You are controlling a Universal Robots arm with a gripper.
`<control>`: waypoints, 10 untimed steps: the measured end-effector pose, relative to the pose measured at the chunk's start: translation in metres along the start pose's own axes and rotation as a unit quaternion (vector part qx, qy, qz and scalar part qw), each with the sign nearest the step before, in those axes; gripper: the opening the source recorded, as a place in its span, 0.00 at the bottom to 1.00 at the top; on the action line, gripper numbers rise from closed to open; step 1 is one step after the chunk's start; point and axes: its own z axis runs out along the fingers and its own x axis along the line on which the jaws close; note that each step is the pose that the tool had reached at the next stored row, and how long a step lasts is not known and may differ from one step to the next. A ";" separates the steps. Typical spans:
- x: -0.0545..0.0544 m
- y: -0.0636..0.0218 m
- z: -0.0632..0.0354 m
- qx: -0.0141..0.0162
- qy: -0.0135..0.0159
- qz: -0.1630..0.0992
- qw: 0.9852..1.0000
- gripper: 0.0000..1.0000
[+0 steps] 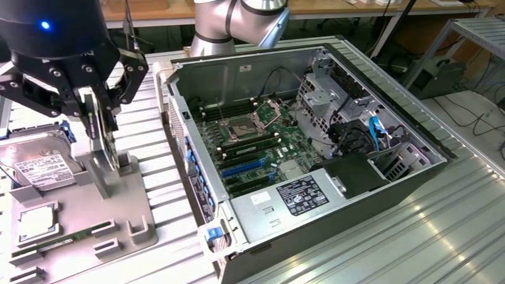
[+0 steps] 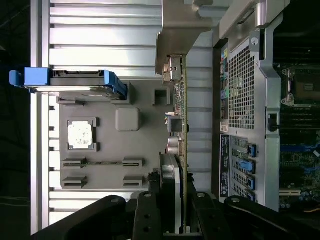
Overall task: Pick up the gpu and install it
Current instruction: 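Pick up the gpu and move the gpu toward the slot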
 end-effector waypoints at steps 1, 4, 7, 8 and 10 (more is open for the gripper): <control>0.000 0.0002 -0.0031 0.000 0.000 0.000 1.000 0.28; 0.000 0.0007 -0.0135 0.000 0.000 0.000 1.000 0.28; 0.000 0.0013 -0.0252 0.000 0.000 0.000 1.000 0.28; -0.001 0.0017 -0.0316 0.000 0.000 0.000 1.000 0.28; -0.001 0.0021 -0.0395 0.000 0.000 0.000 1.000 0.28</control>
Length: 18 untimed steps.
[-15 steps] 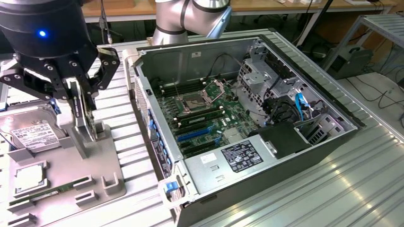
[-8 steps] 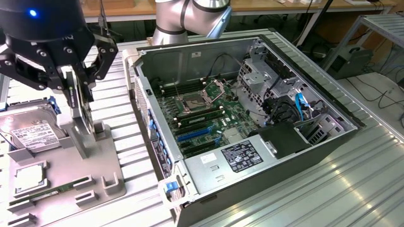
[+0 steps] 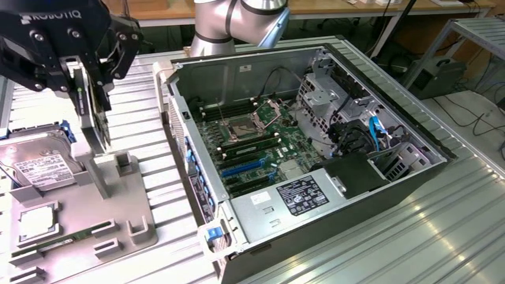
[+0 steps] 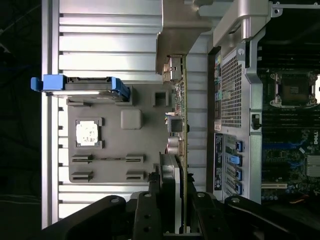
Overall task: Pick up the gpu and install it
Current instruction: 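Pick up the gpu and move the gpu toward the slot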
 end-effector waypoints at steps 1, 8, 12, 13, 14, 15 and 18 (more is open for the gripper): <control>0.000 0.0002 -0.0036 0.000 0.000 0.000 1.000 0.28; 0.000 0.0008 -0.0144 0.000 0.000 0.000 1.000 0.28; -0.004 0.0007 -0.0143 0.000 0.000 0.000 1.000 0.28; -0.005 0.0007 -0.0143 0.000 0.000 0.000 1.000 0.28; -0.006 0.0007 -0.0143 0.000 0.000 0.000 1.000 0.28; -0.008 0.0007 -0.0143 0.000 0.000 0.000 1.000 0.28; -0.011 0.0006 -0.0142 0.000 0.000 0.000 1.000 0.28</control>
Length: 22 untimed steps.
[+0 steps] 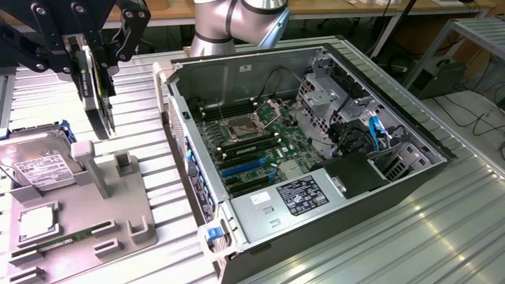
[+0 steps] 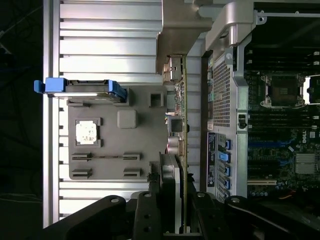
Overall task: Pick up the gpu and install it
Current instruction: 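Pick up the gpu and move the gpu toward the slot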
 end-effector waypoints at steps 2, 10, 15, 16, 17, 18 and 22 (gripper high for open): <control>-0.003 0.0000 0.0001 0.000 0.000 0.000 1.000 0.28; -0.017 -0.0002 0.0004 0.000 0.000 0.000 1.000 0.28; -0.024 -0.0003 0.0005 0.000 0.000 0.000 1.000 0.28; -0.025 -0.0003 0.0005 0.000 0.000 0.000 1.000 0.28; -0.027 -0.0003 0.0006 0.000 0.000 0.000 1.000 0.28; -0.028 -0.0003 0.0006 0.000 0.000 0.000 1.000 0.28; -0.034 -0.0004 0.0007 0.000 0.000 0.000 1.000 0.28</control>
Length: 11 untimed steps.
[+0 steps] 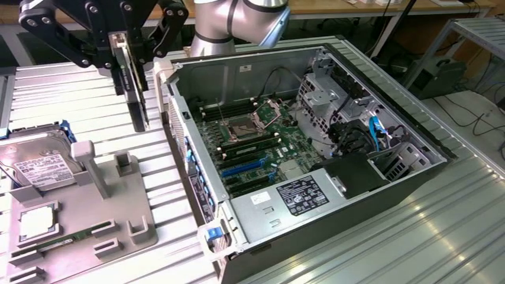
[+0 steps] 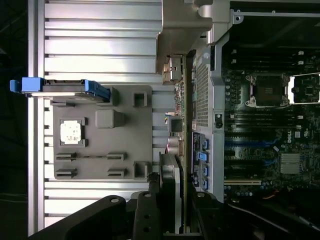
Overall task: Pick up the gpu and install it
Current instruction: 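Pick up the gpu and move the gpu toward the slot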
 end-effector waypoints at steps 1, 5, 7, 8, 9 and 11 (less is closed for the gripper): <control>-0.001 0.0000 0.0000 0.000 0.000 0.000 1.000 0.28; -0.007 -0.0001 0.0001 0.000 0.000 0.000 1.000 0.28; -0.010 -0.0001 0.0002 0.000 0.000 0.000 1.000 0.28; -0.011 -0.0001 0.0001 0.000 0.000 0.000 1.000 0.28; -0.012 -0.0001 0.0002 0.000 0.000 0.000 1.000 0.28; -0.015 -0.0002 0.0002 0.000 0.000 0.000 1.000 0.28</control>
